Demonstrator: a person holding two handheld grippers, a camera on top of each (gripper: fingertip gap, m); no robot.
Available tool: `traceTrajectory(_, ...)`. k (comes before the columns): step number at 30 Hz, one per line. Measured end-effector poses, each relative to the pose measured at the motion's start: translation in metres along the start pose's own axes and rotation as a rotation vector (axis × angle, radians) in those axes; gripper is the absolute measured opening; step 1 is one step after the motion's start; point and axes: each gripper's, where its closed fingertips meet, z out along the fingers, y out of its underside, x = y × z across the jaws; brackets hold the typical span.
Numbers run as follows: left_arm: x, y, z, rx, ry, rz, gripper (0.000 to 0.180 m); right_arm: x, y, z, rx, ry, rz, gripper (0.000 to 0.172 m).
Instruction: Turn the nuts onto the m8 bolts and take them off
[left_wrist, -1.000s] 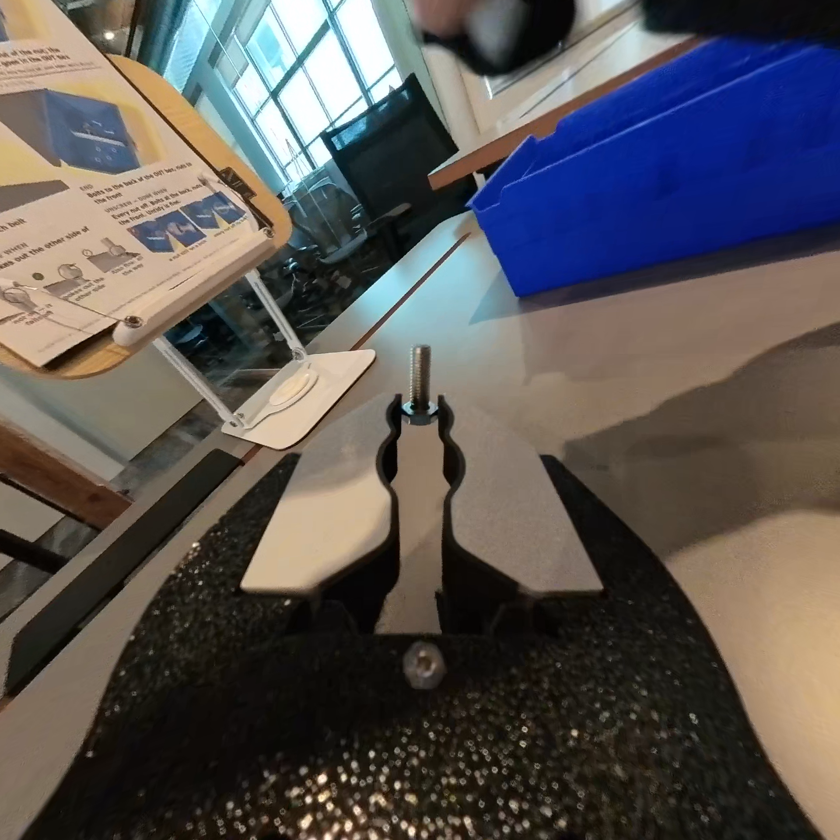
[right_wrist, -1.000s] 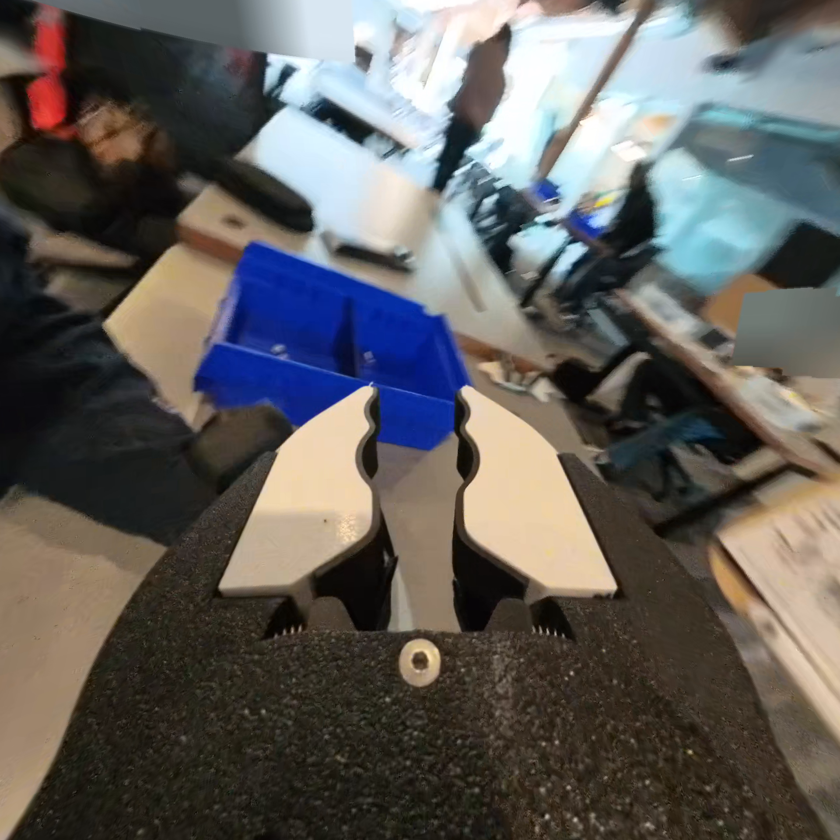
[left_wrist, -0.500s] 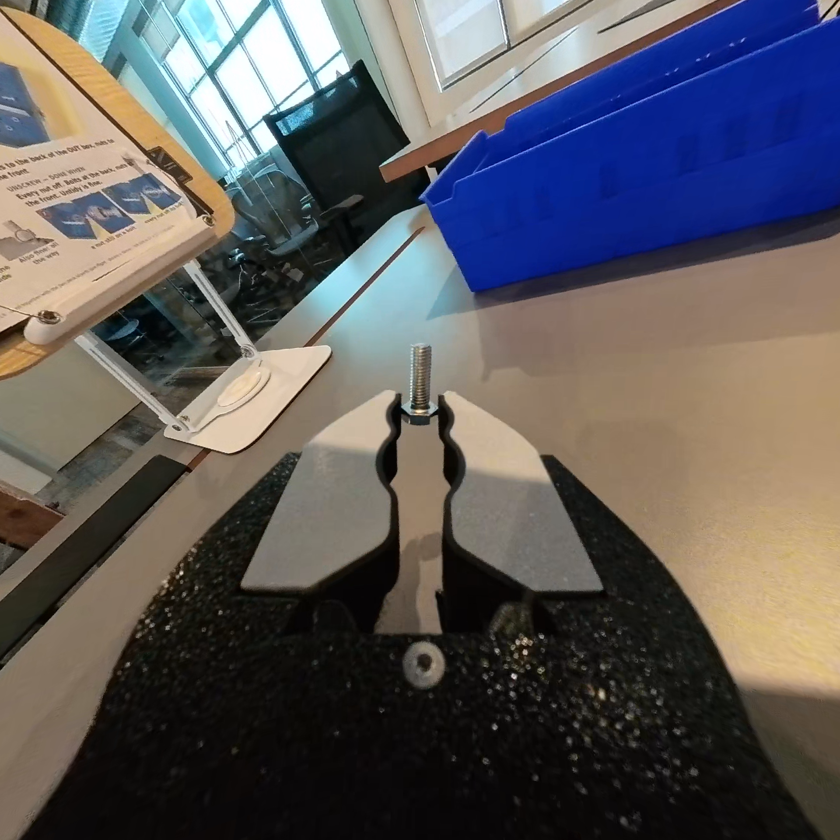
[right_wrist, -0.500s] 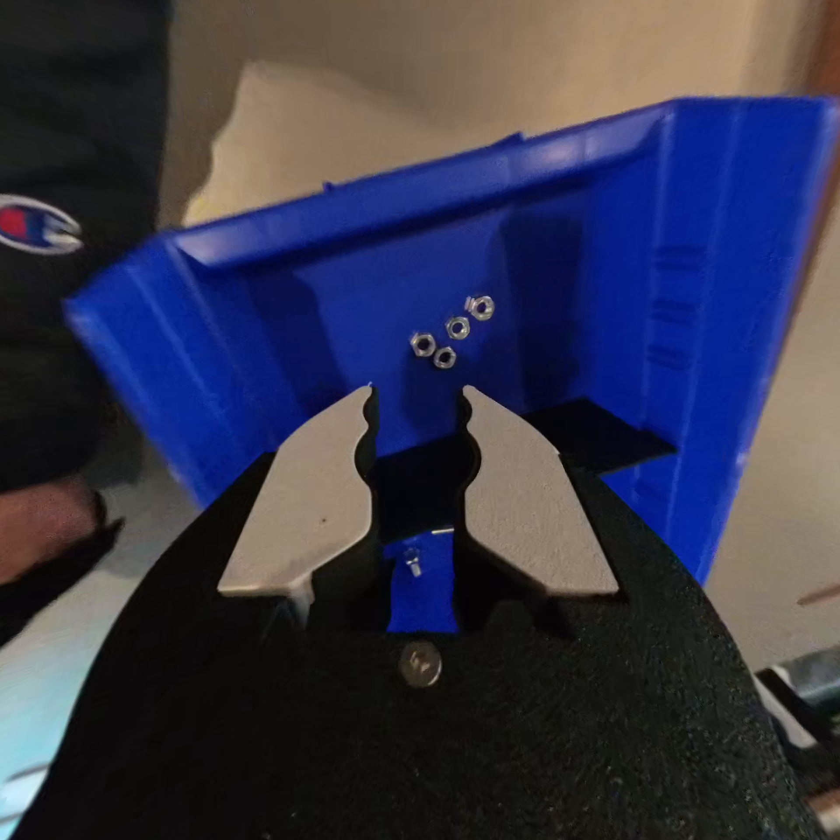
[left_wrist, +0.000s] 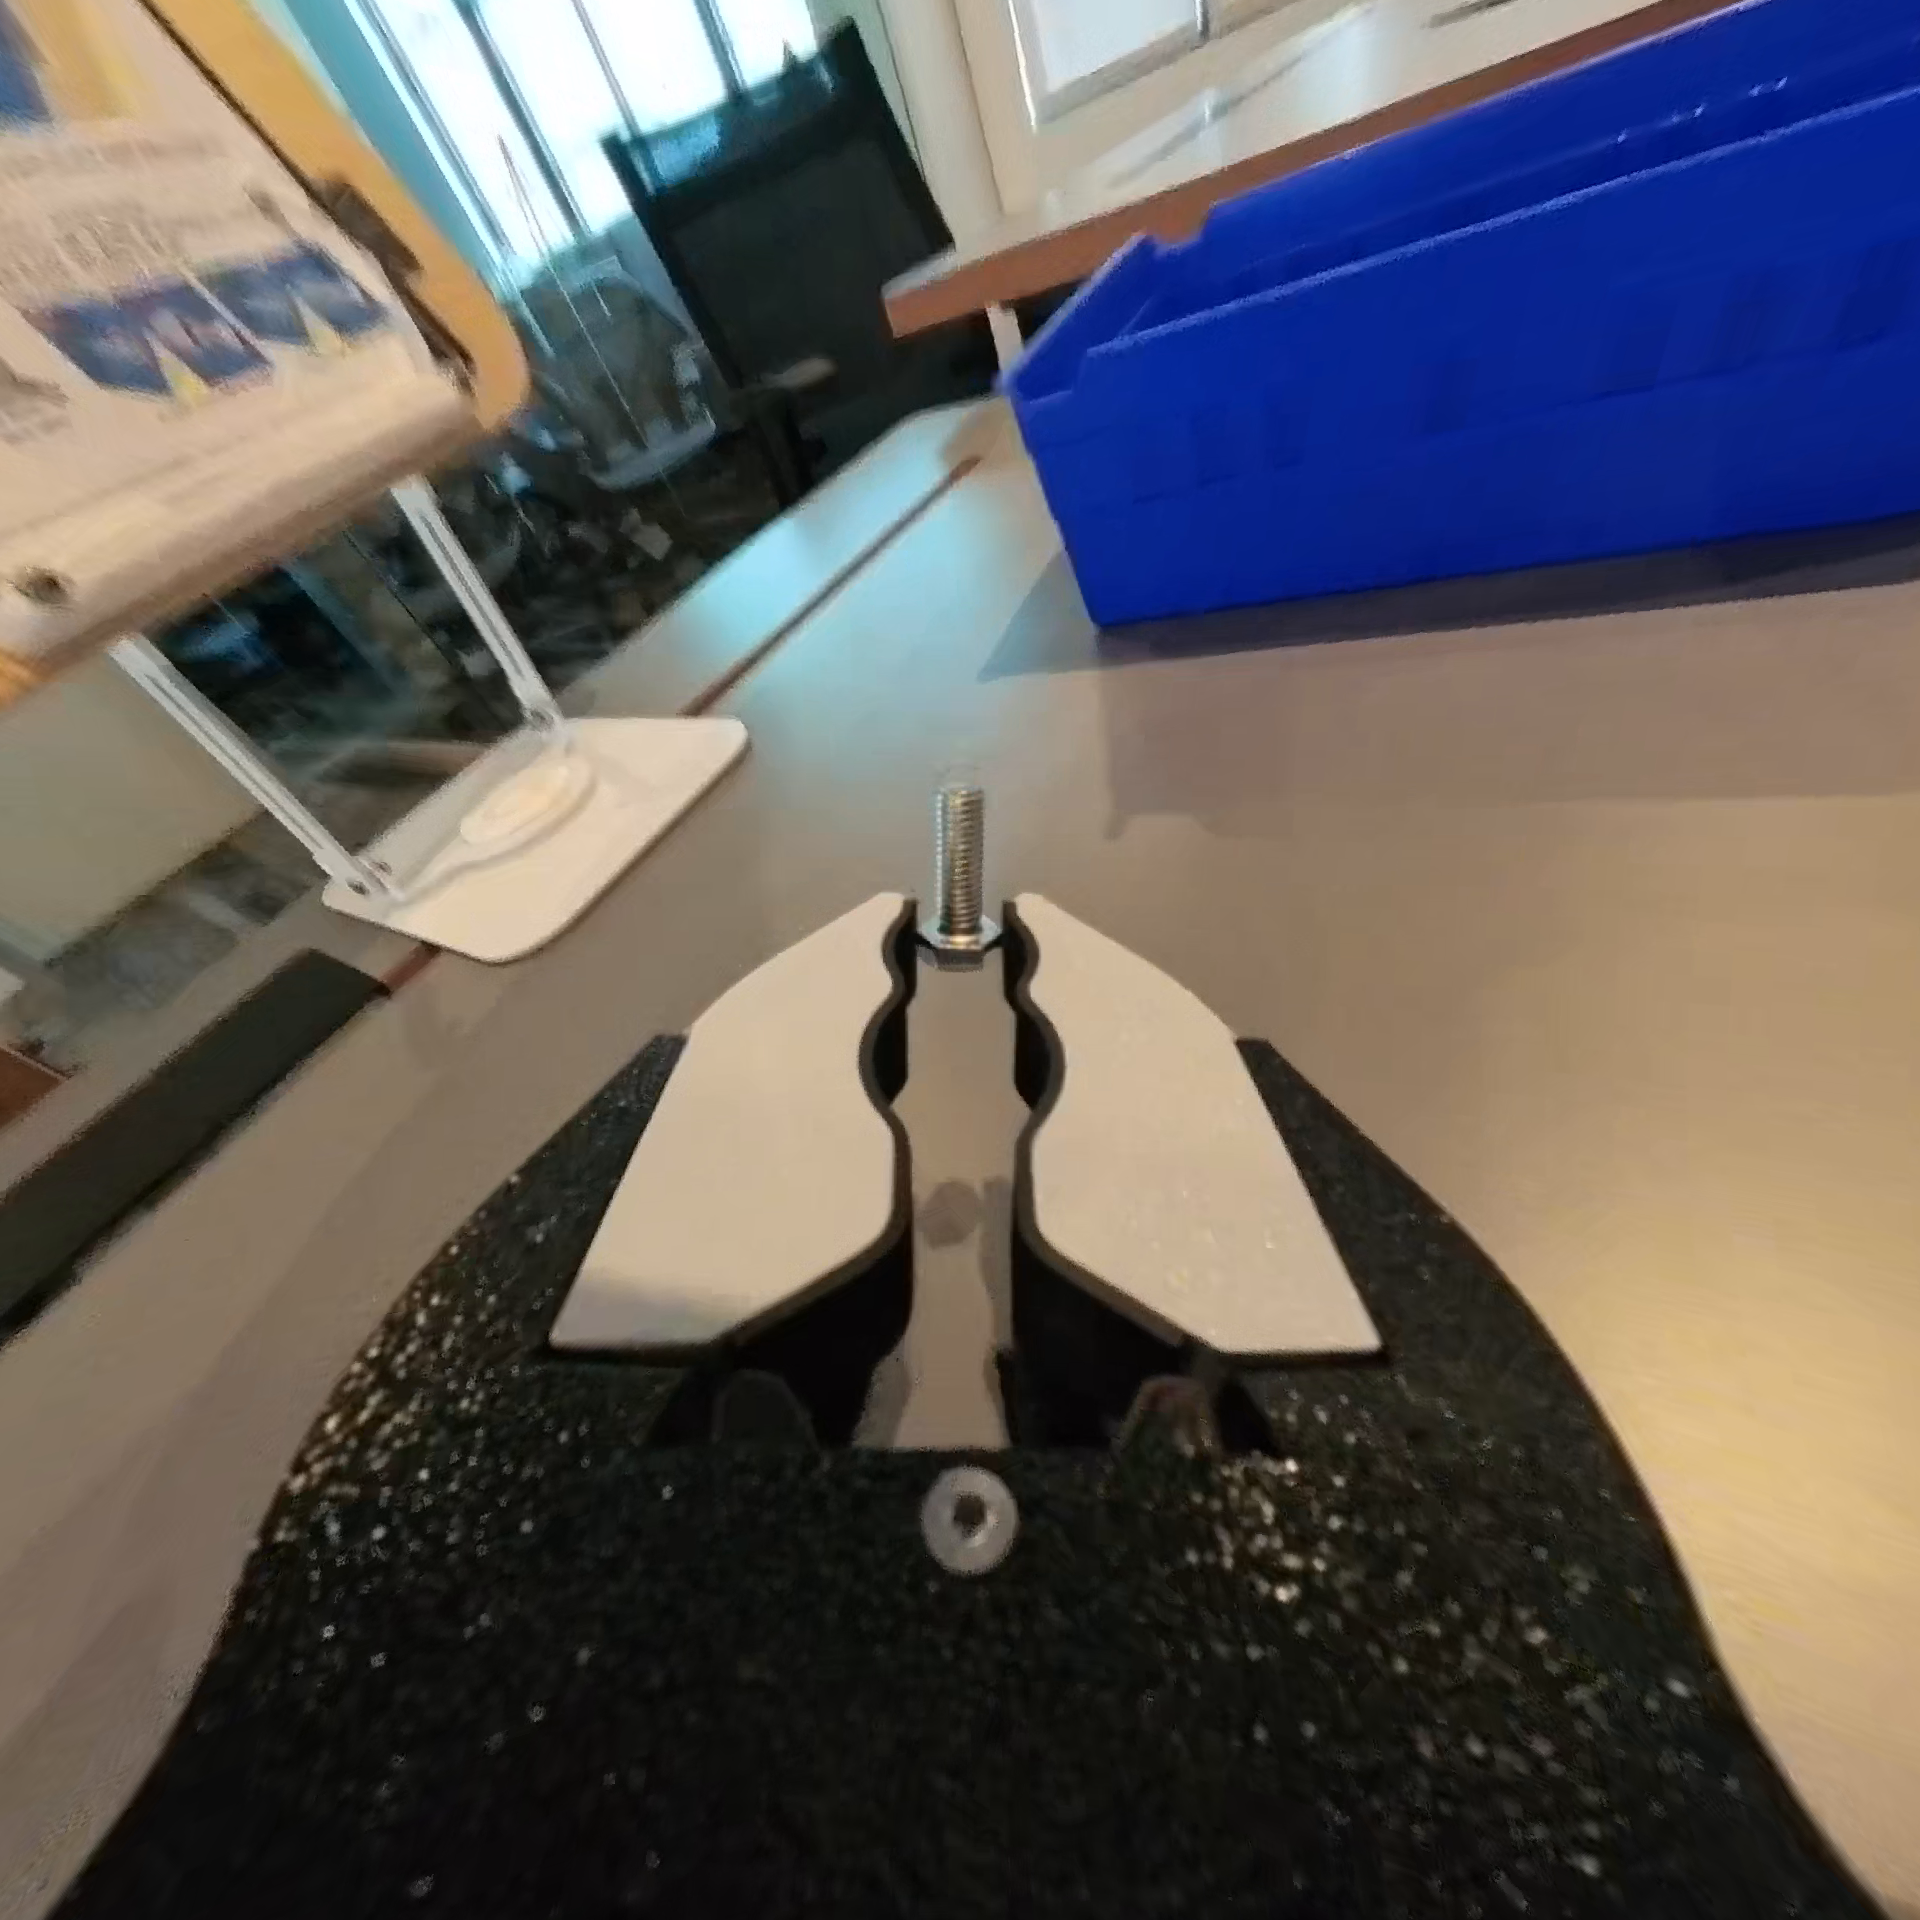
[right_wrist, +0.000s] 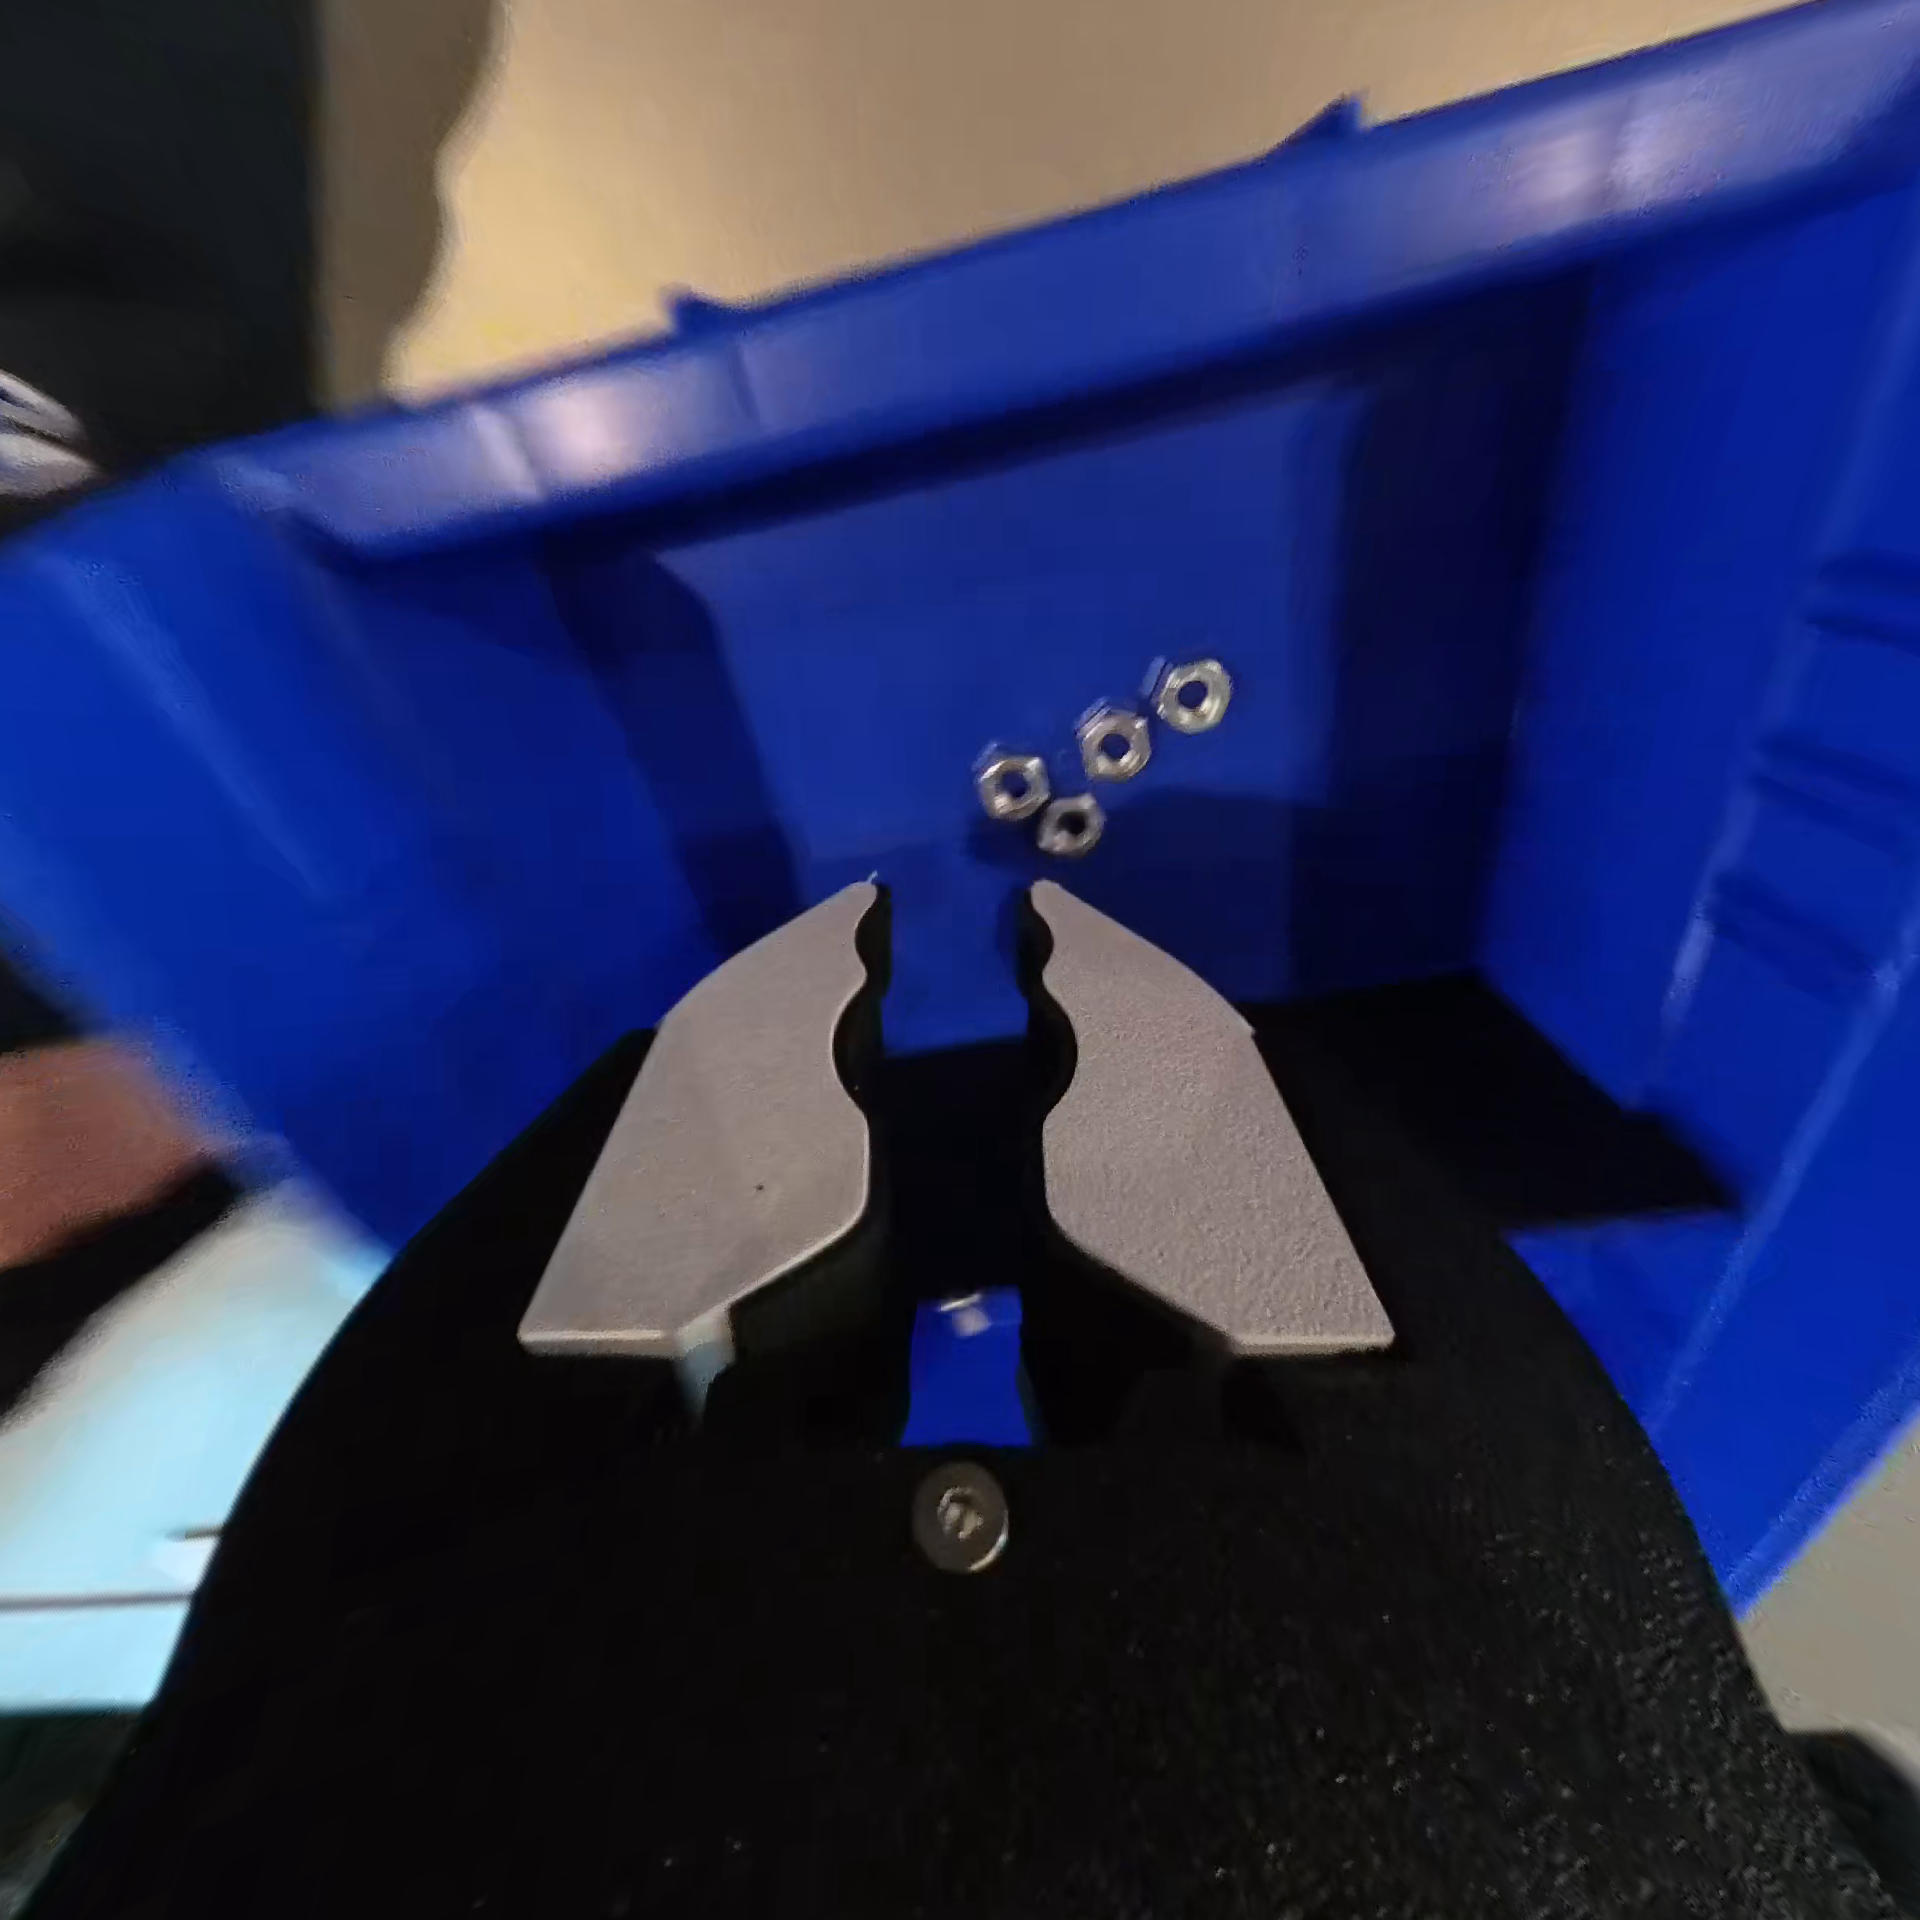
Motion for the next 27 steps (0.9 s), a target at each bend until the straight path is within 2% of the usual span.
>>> traceTrajectory(2,0.005,0.014,0.003,-0.126,0.09,-0.102,0.015,-0.013,0.0,-0.025,0.054,0.009,0.095,0.023)
traceTrajectory(4,0.005,0.034,0.001,-0.273,0.142,-0.192,0.015,-0.025,0.01,-0.058,0.088,0.096,0.195,0.024)
traceTrajectory(8,-0.006,0.055,-0.009,-0.402,0.127,-0.291,0.015,-0.058,0.042,-0.13,0.198,0.422,0.491,0.028)
traceTrajectory(12,-0.007,0.067,-0.006,-0.43,0.127,-0.314,0.012,-0.122,0.086,-0.172,0.234,0.805,0.819,0.03)
traceTrajectory(14,-0.004,0.072,-0.004,-0.437,0.129,-0.331,0.009,-0.159,0.098,-0.177,0.301,0.98,0.961,0.03)
traceTrajectory(17,-0.005,0.076,-0.003,-0.466,0.111,-0.308,0.009,-0.208,0.109,-0.163,0.401,1.192,1.119,0.03)
traceTrajectory(21,-0.01,0.069,-0.006,-0.435,0.068,-0.271,0.029,-0.257,0.123,-0.14,0.487,1.438,1.249,0.036)
traceTrajectory(24,-0.022,0.038,-0.02,-0.322,0.002,-0.297,0.052,-0.292,0.133,-0.142,0.514,1.677,1.276,0.036)
traceTrajectory(27,-0.014,-0.016,-0.056,-0.12,0.008,-0.289,0.071,-0.316,0.134,-0.133,0.629,1.804,1.278,0.036)
